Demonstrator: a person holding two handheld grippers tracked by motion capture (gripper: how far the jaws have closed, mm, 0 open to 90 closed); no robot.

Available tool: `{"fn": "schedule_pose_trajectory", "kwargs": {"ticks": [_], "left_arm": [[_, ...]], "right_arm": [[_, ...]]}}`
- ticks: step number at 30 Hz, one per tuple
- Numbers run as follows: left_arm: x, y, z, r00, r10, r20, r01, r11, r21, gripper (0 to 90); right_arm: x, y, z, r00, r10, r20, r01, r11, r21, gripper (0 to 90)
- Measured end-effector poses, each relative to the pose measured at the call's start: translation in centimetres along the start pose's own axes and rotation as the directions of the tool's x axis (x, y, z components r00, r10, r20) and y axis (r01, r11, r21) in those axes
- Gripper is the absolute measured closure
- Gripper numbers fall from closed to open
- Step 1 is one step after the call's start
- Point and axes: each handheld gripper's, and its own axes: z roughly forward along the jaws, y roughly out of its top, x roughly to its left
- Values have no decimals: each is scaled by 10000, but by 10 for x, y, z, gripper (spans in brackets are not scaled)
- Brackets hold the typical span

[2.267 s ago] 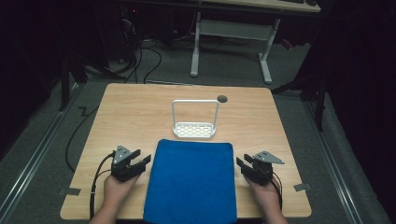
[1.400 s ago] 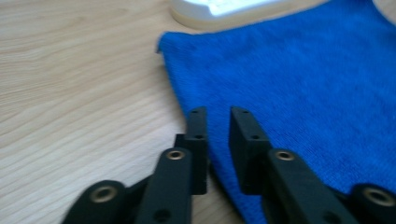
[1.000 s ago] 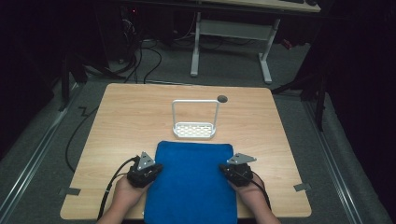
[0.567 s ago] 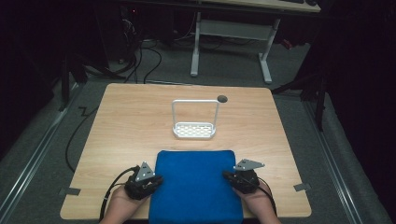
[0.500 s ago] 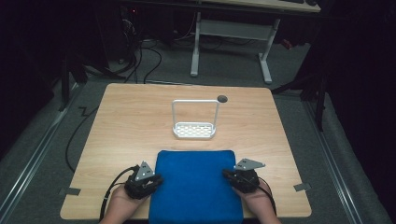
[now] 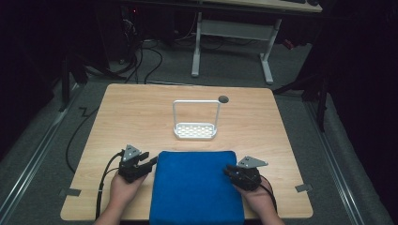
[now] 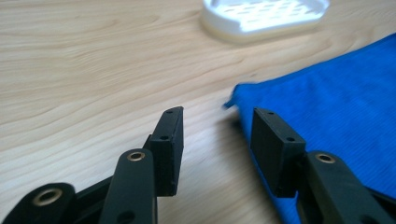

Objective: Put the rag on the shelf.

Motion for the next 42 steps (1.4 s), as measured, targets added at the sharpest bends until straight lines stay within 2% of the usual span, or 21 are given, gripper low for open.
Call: {"fn": "schedule_pose_trajectory", "kwargs": {"ticks": [1,3,5,6,9,12,14,17,21,23,25,28,29,32,36,39,42], "left_arm": [[-2,2,4,9999,123,-37,-123,9999,117,552],[-2,6,13,10000,-57,44,56,9999,132,561],[1,10,24,9975,-647,280,643,9978,149,578],[1,10,28,9959,-795,420,787,9967,204,594],[-3,12,31,9984,-511,223,500,9976,470,656],[1,11,32,9960,-830,336,805,9942,717,724],[1,11,32,9962,-785,367,755,9942,771,769],[-3,11,32,9983,-500,311,473,9954,834,803],[-2,11,32,9981,-497,369,463,9951,871,830],[-2,11,32,9980,-492,391,458,9953,849,834],[-2,11,32,9975,-560,424,523,9951,842,835],[-1,11,32,9968,-599,533,552,9947,870,833],[-1,11,32,9964,-624,579,572,9945,880,832],[0,11,32,9951,-719,680,660,9942,852,818],[0,11,32,9959,-650,627,597,9947,839,801],[-1,11,32,9965,-587,593,537,9951,836,775],[-2,11,32,9975,-532,458,492,9952,844,786]], "right_arm": [[0,0,0,10000,-24,-22,24,10000,-12,725],[0,0,0,10000,-62,-23,62,10000,-29,718],[0,0,-1,10000,-11,-16,11,10000,-90,717],[-1,0,-2,10000,11,25,-10,9999,-161,716],[-4,0,-4,9998,170,140,-166,9993,-327,712],[-9,1,-5,9985,453,308,-438,9979,-476,685],[-12,1,-5,9973,594,441,-571,9971,-510,653],[-14,1,-4,9930,865,811,-824,9952,-522,596],[-16,0,0,9855,1000,1370,-934,9942,-537,520],[-18,2,2,9803,1072,1658,-1012,9939,-447,509],[-22,7,4,9742,1184,1919,-1119,9927,-446,512],[-29,16,7,9702,1430,1957,-1401,9897,-287,511],[-31,18,10,9704,1360,1995,-1321,9907,-329,517],[-38,24,21,9669,1840,1768,-1882,9821,70,518],[-40,23,31,9650,1839,1872,-1933,9806,334,554],[-40,22,32,9660,1771,1885,-1843,9826,214,598],[-38,22,33,9683,1637,1885,-1702,9852,187,675]]}}
